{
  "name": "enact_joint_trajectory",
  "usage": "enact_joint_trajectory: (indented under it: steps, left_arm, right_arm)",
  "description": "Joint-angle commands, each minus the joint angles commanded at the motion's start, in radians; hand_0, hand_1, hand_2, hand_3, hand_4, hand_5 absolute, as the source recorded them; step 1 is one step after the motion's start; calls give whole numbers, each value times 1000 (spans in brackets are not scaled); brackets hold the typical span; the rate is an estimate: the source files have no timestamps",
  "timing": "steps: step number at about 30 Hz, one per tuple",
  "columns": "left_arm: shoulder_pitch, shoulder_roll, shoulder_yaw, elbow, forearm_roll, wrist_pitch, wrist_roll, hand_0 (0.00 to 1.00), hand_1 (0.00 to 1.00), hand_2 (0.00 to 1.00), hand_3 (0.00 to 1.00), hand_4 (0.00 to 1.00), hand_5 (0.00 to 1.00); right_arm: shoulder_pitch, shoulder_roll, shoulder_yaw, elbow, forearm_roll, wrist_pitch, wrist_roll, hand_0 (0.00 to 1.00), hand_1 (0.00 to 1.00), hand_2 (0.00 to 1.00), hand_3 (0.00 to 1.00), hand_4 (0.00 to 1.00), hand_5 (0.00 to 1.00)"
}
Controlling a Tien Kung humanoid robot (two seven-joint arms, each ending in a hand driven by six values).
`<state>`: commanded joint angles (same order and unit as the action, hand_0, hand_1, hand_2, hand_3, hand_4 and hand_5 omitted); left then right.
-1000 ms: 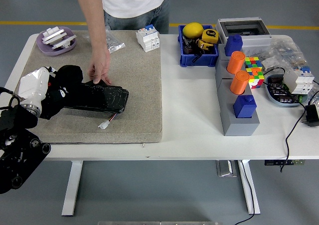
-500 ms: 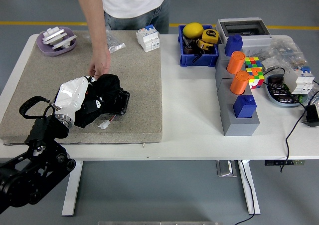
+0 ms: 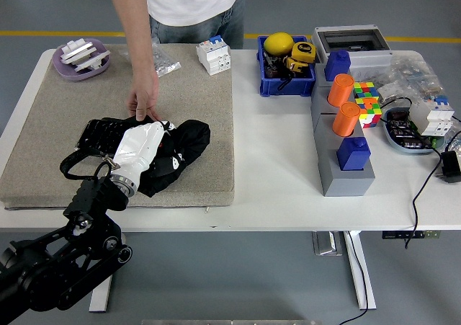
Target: Pick the rag up,wipe the panel,place it on the desk
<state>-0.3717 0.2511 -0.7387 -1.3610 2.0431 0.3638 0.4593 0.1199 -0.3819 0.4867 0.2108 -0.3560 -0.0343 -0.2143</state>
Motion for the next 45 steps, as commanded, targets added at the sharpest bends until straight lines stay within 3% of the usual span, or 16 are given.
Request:
enact_joint_trajectory:
  steps: [7, 17, 24, 30, 45]
  left_arm:
    - [0, 3, -14, 24, -4, 2, 2, 203, 311, 511, 572, 502, 2]
    - [-10, 33, -69, 67, -1, 3, 4, 201, 307, 508, 570, 503, 2]
    - [-10, 57, -131, 98, 27, -2, 17, 201, 307, 510, 572, 497, 2]
    - [-5, 66, -204, 166, 50, -3, 25, 201, 306, 509, 571, 498, 2]
    - [4, 85, -295, 229, 57, 6, 33, 198, 305, 511, 572, 488, 2]
  right_arm:
    - [0, 0, 4, 2, -7, -2, -1, 736, 594, 609, 552, 934, 456]
    - [3, 0, 6, 2, -26, -3, -2, 737, 596, 611, 552, 938, 463]
    - [6, -4, -19, 5, -40, -2, -5, 740, 594, 613, 553, 939, 462]
    - [5, -5, -66, 4, 13, 5, -11, 739, 596, 613, 554, 941, 462]
    - [6, -4, -36, 3, -18, 2, -13, 739, 596, 614, 555, 943, 464]
